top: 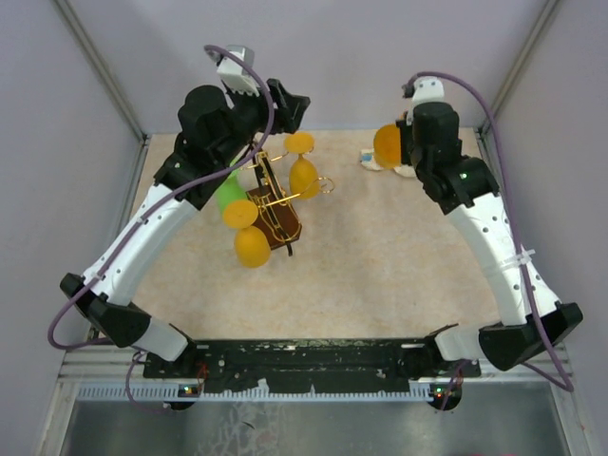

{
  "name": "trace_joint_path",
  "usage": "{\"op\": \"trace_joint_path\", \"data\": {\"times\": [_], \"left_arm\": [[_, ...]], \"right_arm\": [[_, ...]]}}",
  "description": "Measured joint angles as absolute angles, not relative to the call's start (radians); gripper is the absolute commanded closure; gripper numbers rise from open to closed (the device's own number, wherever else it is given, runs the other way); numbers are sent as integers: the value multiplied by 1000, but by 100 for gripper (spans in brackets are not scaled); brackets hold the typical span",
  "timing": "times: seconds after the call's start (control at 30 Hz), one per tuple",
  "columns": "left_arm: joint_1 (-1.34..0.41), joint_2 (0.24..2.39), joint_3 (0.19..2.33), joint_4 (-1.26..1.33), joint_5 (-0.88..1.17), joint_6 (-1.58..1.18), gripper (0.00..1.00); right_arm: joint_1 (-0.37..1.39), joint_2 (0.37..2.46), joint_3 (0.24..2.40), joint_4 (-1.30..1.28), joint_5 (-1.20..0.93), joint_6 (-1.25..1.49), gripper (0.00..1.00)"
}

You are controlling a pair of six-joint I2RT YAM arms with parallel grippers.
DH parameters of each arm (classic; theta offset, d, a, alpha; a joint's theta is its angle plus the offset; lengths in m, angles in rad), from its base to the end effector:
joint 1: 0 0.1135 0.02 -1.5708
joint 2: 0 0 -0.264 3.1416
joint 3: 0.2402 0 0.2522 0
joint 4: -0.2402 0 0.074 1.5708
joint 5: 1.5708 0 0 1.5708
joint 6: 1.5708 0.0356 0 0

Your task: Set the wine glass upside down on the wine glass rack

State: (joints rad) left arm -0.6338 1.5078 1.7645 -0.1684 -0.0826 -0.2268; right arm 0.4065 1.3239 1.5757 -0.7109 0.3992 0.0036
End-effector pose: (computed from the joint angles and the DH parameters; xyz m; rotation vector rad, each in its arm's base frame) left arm 0.2710 -0.1955 0.5069 0.2390 1.4963 -0.6330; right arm 0.2567 0.0954 0.4413 -0.1523 1.9883 -0.1416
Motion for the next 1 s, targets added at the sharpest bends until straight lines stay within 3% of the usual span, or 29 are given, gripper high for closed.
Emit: {"op": "trace_joint_path", "data": {"times": [0.2,0.33,0.67,1.0], "left_arm": [[-571,1509,1763,-129,-3,-460,18],[-494,1502,1682,1,85,-693,24],[-433,1494,1465,269,210,-1122,24],[-429,1490,1344,440,236,-1362,26]], "right_arm": [[436,1304,1637,-486,451,-119,100],[469,1228,1500,-251,419,-186,100],[621,1173,1235,258,316,-361,100],[745,1187,1125,555,265,-481,100]]}}
